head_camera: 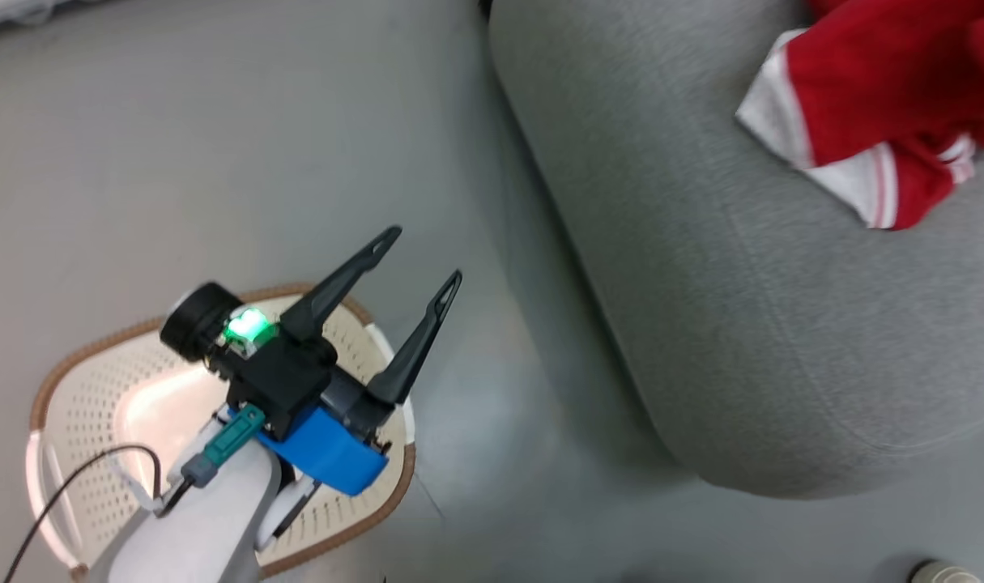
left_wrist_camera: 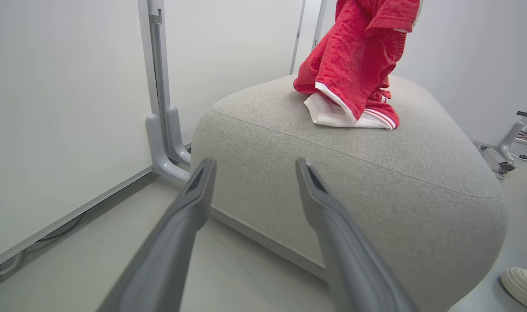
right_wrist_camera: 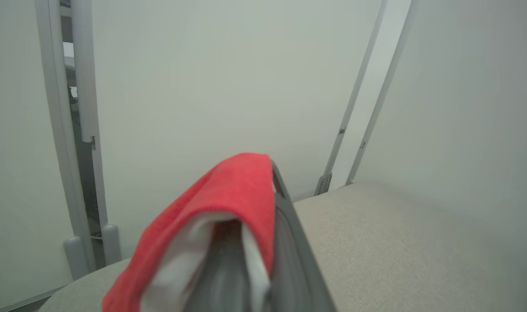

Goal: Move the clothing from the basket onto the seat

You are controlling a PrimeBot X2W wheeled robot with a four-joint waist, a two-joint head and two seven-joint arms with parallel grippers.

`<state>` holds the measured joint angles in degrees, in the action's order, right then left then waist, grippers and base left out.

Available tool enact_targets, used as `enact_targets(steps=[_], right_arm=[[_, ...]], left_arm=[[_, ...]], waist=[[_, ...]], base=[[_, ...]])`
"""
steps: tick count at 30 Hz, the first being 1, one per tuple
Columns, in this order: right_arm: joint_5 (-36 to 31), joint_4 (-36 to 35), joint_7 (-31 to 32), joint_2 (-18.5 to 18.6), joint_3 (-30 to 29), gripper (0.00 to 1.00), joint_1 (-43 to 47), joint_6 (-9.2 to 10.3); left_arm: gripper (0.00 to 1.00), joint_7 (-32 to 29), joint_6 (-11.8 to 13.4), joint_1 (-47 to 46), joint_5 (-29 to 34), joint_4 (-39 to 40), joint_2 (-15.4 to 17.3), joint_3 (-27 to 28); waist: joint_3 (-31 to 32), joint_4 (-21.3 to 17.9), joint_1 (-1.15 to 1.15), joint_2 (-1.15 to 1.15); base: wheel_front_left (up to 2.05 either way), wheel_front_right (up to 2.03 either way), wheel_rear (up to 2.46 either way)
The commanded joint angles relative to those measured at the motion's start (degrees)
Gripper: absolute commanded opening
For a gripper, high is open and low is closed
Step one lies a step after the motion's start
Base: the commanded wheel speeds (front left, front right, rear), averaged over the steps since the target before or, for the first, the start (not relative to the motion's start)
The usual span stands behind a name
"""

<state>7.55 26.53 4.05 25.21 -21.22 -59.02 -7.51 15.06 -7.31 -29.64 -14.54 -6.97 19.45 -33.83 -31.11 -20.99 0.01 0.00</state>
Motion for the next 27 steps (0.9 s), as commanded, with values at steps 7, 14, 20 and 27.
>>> enact_targets(steps=[7, 14, 20, 27], right_arm=[[-0.60, 0.44, -1.15, 1.95, -7.62, 0.00, 0.61, 0.04], [0.12, 5.68, -4.76, -0.95, -9.99, 0.00, 3.57, 0.05], [-1.28, 9.89, -7.20, -1.81, -9.77, 0.00, 3.33, 0.05], [-1.83, 12.03, -8.63, -2.28, -6.52, 0.96, 2.81, 0.05]], left_arm=[[1.00, 0.17, -0.24, -5.65, 0.77, 2.58, 0.85, -1.39], [1.00, 0.17, -0.24, -7.78, 1.00, 3.14, 0.56, -1.35], [1.00, 0.17, -0.24, -7.79, 0.46, 2.45, 0.55, -1.64], [1.00, 0.17, -0.24, -5.94, -0.20, 1.54, 0.13, 0.13]], waist=[[-10.39, 6.24, -0.01, 0.00], [-13.58, 7.47, -0.01, 0.00], [-13.07, 7.77, -0.01, 0.00], [-10.15, 7.45, -0.01, 0.00]], base=[[0.00, 0.00, 0.00], [0.00, 0.00, 0.00], [0.00, 0.00, 0.00], [0.00, 0.00, 0.00]])
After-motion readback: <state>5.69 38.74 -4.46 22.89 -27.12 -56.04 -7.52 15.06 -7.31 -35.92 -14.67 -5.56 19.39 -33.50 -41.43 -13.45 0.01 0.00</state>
